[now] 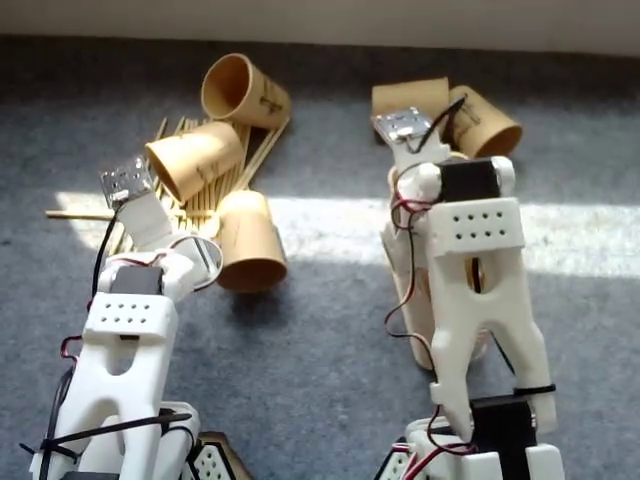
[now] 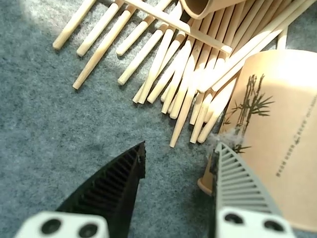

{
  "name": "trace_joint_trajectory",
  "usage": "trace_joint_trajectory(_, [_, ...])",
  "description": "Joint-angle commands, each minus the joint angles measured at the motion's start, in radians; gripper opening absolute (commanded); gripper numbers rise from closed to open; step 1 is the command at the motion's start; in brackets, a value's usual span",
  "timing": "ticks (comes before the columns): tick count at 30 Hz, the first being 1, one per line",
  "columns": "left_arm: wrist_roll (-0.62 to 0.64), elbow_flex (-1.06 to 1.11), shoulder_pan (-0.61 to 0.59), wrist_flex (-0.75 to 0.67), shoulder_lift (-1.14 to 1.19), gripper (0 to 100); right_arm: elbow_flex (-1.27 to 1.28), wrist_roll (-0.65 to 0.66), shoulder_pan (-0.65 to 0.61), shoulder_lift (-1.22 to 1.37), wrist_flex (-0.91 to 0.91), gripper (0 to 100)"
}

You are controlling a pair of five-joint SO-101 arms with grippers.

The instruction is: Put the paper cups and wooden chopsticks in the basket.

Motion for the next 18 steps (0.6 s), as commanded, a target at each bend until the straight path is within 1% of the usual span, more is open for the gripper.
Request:
trace_joint_trajectory(1, [0.006, -0.004, 0.016, -0.018, 0.001, 23, -0.051, -0.012, -0.056, -0.059, -0.025, 0.5])
trace_joint_trajectory(6, [0.006, -0.005, 0.016, -0.018, 0.001, 23, -0.133, -0.081, -0.104, -0.2, -0.019, 0.5])
trace_joint_trajectory(18, [0.006, -0.004, 0.016, -0.018, 0.001, 23, -0.108, -0.091, -0.119, -0.197, 0.01, 0.5])
